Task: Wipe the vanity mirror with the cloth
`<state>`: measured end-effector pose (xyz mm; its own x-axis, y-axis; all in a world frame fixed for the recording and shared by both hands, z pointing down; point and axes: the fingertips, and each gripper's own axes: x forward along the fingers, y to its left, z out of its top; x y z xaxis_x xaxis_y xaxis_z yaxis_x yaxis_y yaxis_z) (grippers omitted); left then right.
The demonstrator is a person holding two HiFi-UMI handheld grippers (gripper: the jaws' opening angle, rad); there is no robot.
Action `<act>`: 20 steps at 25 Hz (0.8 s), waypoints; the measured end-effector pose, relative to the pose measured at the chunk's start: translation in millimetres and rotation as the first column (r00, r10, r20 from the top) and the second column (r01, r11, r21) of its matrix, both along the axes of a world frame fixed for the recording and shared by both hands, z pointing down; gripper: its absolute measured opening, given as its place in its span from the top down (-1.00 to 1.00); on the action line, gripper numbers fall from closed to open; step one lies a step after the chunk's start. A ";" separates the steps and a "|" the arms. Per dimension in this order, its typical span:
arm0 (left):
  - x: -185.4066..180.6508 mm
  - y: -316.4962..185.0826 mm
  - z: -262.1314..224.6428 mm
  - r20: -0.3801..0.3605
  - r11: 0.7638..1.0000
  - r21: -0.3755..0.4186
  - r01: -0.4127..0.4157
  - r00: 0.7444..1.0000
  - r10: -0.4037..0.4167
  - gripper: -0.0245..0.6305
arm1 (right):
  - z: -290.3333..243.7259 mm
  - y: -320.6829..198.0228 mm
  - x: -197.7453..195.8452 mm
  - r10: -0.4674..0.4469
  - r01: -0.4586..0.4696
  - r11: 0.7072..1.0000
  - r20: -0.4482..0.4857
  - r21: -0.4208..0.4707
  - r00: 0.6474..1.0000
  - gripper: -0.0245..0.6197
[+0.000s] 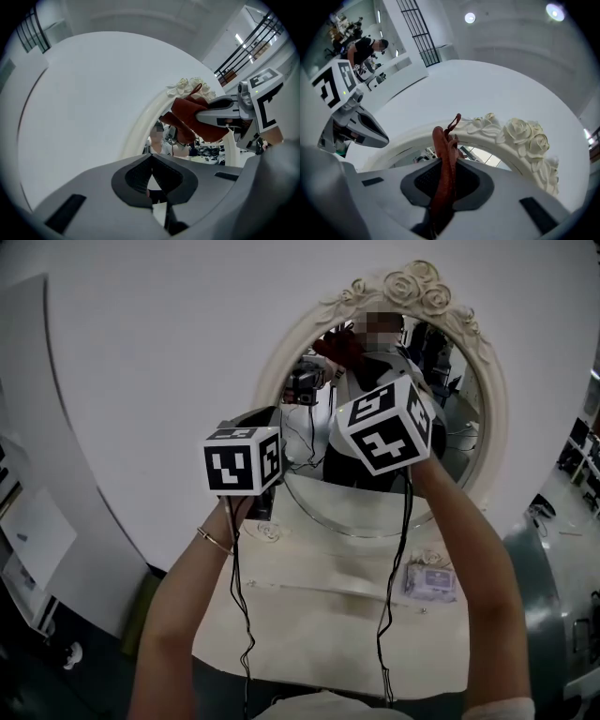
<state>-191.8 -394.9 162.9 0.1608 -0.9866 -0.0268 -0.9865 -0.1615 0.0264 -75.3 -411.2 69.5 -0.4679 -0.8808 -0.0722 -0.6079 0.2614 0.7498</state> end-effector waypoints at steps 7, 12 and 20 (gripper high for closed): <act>-7.8 -1.0 9.0 -0.015 1.000 -0.015 0.019 1.000 -0.019 0.89 | 10.3 -7.7 -23.3 0.043 -0.036 0.997 -0.103 0.072 0.994 0.73; -16.7 0.5 20.0 -0.016 0.999 -0.035 0.035 0.999 -0.036 0.89 | 24.1 -11.8 -33.3 0.035 -0.026 0.997 -0.139 0.067 0.990 0.73; -30.8 3.4 39.4 -0.024 0.996 -0.069 0.051 0.998 -0.053 0.89 | 42.5 -14.1 -47.4 0.007 -0.002 1.000 -0.164 0.031 0.986 0.73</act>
